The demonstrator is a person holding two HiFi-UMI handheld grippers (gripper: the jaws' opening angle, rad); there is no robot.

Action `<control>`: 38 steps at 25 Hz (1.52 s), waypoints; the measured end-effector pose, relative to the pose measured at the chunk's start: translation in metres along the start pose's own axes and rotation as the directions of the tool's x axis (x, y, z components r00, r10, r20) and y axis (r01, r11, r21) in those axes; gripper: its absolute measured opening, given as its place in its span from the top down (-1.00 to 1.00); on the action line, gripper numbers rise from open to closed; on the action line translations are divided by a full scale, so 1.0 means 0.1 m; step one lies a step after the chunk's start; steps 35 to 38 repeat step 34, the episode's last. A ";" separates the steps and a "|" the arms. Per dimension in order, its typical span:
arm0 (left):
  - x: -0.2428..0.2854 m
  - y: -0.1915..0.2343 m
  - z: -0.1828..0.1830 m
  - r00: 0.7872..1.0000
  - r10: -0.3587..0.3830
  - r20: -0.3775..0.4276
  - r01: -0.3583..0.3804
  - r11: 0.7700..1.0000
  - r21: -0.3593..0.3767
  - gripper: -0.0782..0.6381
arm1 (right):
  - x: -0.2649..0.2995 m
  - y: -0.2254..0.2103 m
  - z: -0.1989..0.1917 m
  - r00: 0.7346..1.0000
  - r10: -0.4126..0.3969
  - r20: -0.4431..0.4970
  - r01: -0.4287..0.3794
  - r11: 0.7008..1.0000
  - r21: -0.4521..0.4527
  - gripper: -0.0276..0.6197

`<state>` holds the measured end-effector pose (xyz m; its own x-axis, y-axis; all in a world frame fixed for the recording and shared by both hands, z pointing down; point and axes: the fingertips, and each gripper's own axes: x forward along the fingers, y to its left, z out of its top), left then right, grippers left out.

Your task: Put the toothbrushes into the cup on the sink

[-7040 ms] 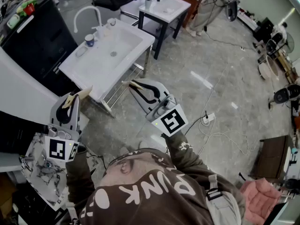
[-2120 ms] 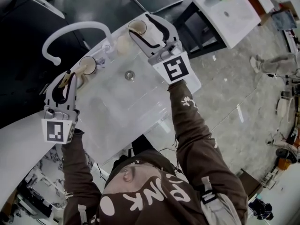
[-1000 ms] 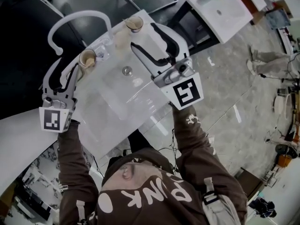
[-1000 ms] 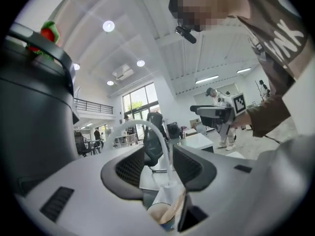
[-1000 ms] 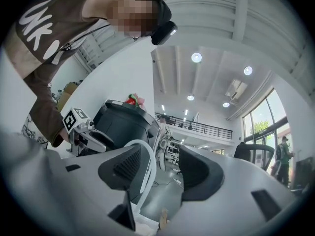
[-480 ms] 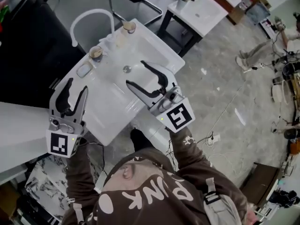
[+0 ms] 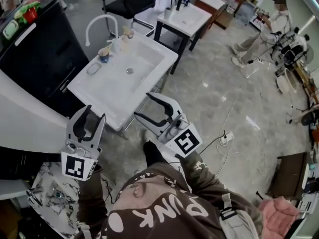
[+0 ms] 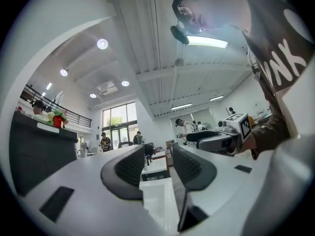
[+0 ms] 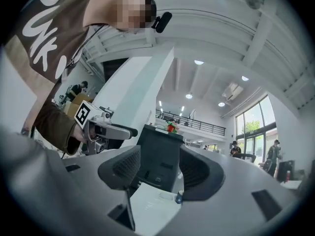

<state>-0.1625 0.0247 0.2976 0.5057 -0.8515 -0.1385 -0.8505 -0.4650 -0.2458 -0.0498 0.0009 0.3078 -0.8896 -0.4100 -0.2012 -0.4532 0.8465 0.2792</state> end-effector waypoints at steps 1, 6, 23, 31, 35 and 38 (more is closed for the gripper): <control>-0.10 -0.09 0.07 1.000 -0.007 0.007 0.007 1.000 -0.004 0.31 | -0.08 0.12 0.07 1.000 -0.001 -0.006 0.001 1.000 -0.003 0.18; -0.44 -0.39 0.42 0.998 -0.017 0.063 0.018 1.000 -0.011 0.31 | -0.35 0.55 0.32 1.000 0.000 -0.019 0.000 1.000 -0.005 0.19; -0.46 -0.92 0.66 0.999 0.027 0.047 -0.028 1.000 0.006 0.31 | -0.84 0.58 0.48 0.999 0.049 0.005 -0.049 0.999 -0.024 0.28; -0.40 -1.01 0.72 0.998 0.053 0.035 -0.054 0.998 0.024 0.31 | -0.92 0.49 0.52 0.997 0.072 0.023 -0.072 0.997 -0.033 0.28; -0.36 -1.03 0.75 0.998 0.057 0.037 -0.058 0.998 0.028 0.31 | -0.95 0.46 0.51 0.997 0.076 0.015 -0.075 0.997 -0.032 0.29; -0.36 -1.03 0.75 0.998 0.057 0.037 -0.058 0.998 0.028 0.31 | -0.95 0.46 0.51 0.997 0.076 0.015 -0.075 0.997 -0.032 0.29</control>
